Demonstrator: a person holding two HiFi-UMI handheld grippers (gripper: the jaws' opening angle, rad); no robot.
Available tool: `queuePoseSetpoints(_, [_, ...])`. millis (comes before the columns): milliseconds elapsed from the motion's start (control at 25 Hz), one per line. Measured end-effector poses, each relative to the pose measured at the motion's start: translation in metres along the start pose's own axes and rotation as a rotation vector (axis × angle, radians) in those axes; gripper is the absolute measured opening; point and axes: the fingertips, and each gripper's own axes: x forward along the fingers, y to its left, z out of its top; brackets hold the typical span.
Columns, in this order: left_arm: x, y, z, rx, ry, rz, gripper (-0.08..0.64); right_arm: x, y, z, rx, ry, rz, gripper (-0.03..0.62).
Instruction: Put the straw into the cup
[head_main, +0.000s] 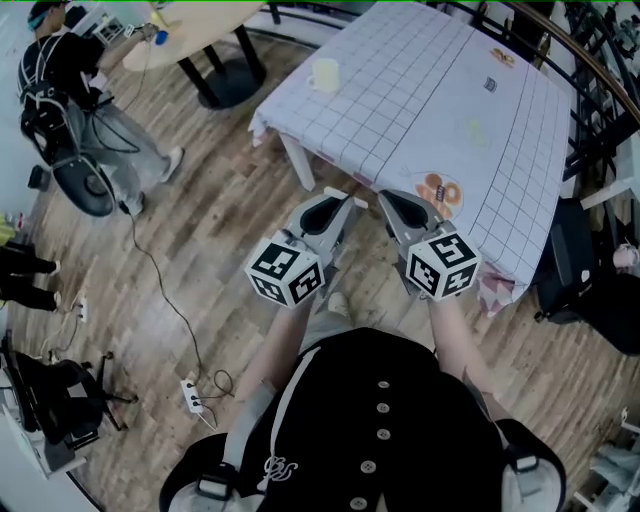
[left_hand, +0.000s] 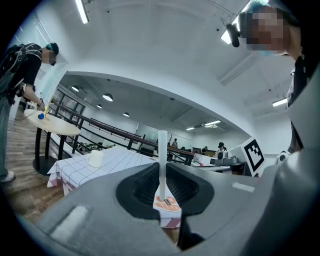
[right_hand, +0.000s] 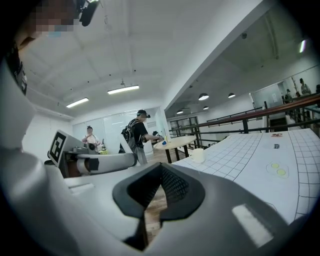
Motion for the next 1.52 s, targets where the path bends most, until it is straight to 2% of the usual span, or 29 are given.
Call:
queuePoseSetpoints(320, [0.004, 0.062, 0.014, 0.012, 0.018, -0.029, 0.041, 0.062, -0.006, 0.005, 0.014, -0.001, -0.024, -0.002])
queuePoseSetpoints(480, [0.002, 0.078, 0.012, 0.017, 0.039, -0.048, 0.041, 0.08, -0.003, 0.004, 0.017, 0.007, -0.025, -0.002])
queuePoseSetpoints(960, [0.012, 0.119, 0.004, -0.021, 0.065, -0.004, 0.041, 0.118, -0.018, -0.003, 0.054, 0.04, -0.011, -0.002])
queuePoseSetpoints(1160, [0.037, 0.146, 0.011, 0.001, 0.072, 0.005, 0.041, 0.145, -0.046, 0.005, 0.053, 0.035, -0.013, -0.002])
queuePoseSetpoints(1360, [0.056, 0.182, 0.035, 0.018, 0.083, 0.004, 0.041, 0.187, -0.066, 0.028, 0.057, 0.028, -0.012, -0.002])
queuePoseSetpoints(1520, [0.096, 0.202, 0.037, 0.03, 0.096, 0.006, 0.041, 0.206, -0.105, 0.033, 0.074, 0.017, -0.016, -0.002])
